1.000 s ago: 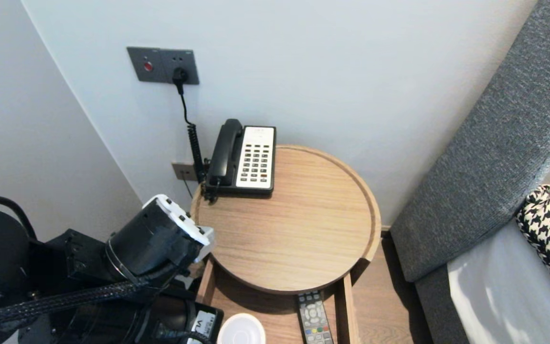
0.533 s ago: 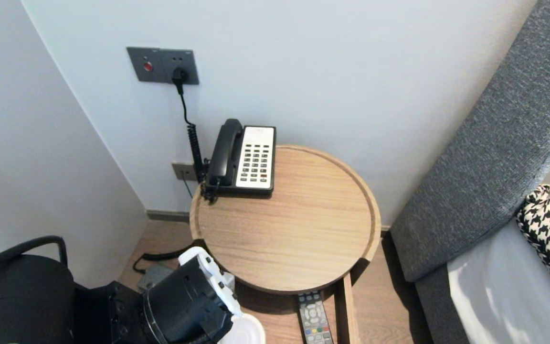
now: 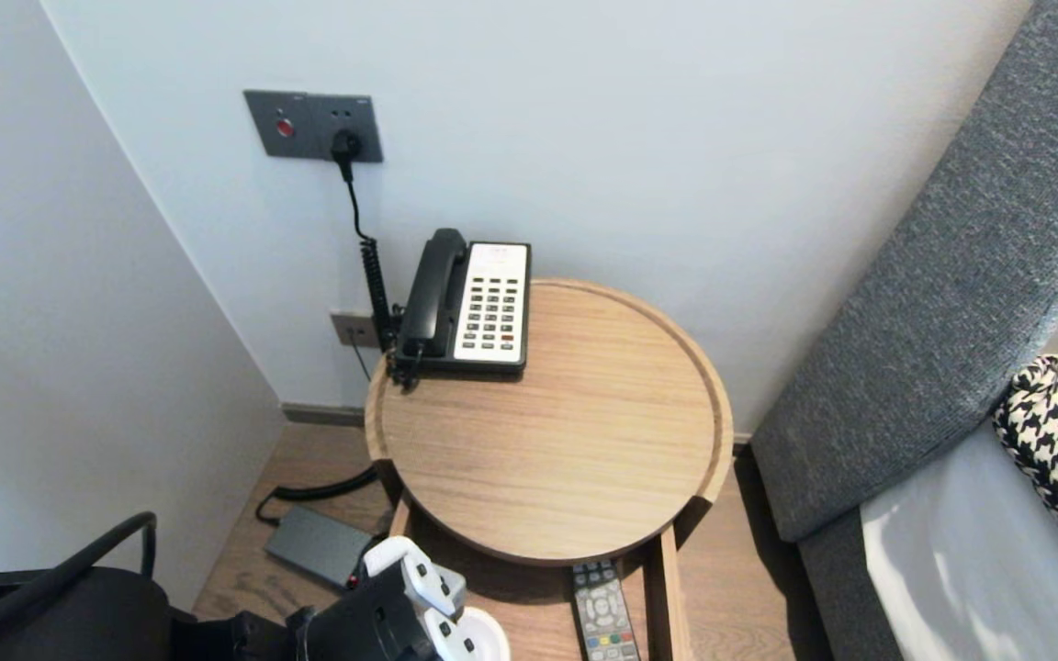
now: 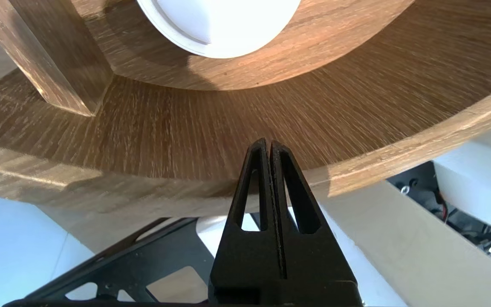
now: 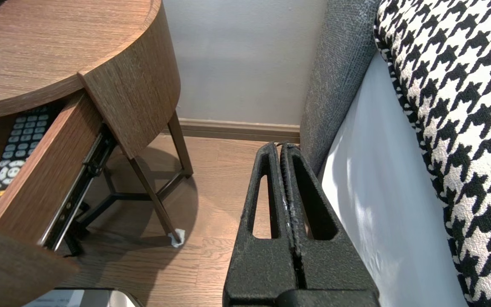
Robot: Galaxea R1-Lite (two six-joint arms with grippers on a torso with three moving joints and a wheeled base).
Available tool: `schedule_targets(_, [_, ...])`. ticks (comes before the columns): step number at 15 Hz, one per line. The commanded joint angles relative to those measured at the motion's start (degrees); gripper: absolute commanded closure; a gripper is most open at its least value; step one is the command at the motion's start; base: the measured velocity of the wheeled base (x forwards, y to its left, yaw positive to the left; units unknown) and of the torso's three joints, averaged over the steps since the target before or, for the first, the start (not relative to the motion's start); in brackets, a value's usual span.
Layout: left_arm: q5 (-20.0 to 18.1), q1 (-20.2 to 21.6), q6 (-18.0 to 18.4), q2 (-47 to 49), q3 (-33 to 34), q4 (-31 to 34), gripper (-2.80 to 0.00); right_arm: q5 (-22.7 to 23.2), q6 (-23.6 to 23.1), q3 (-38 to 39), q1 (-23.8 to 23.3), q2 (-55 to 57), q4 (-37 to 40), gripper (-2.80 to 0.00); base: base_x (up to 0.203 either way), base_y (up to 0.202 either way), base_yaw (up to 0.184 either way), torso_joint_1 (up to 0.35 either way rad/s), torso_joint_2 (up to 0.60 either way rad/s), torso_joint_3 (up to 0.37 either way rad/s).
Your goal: Open the nightstand drawer, then take the remote control out of the drawer one by one and place them on the table
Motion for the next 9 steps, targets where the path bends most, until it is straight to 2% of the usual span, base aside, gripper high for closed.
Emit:
schedule_targets(1, [0.0,-0.4,-0.2,0.2,0.4,0.1,0.0,0.0,0.0,0.6,0.0,0.0,0.0,0.0,0.0,0.0,0.0,0.0,0.0,0.0])
schedule_targets(3, [0.1,-1.6,-0.2,-0.2,0.7,0.2,0.0,0.0,0.0,0.6,0.0,0.0,0.0,0.0,0.0,0.0,0.0,0.0,0.0,0.0])
schedule_targets(9, [0.3,-1.7,-1.1,0.1,-0.8,-0.7,0.0,0.0,-0.1,0.6,0.0,0.0,0.0,0.0,0.0,0.0,0.0,0.0,0.0,0.0])
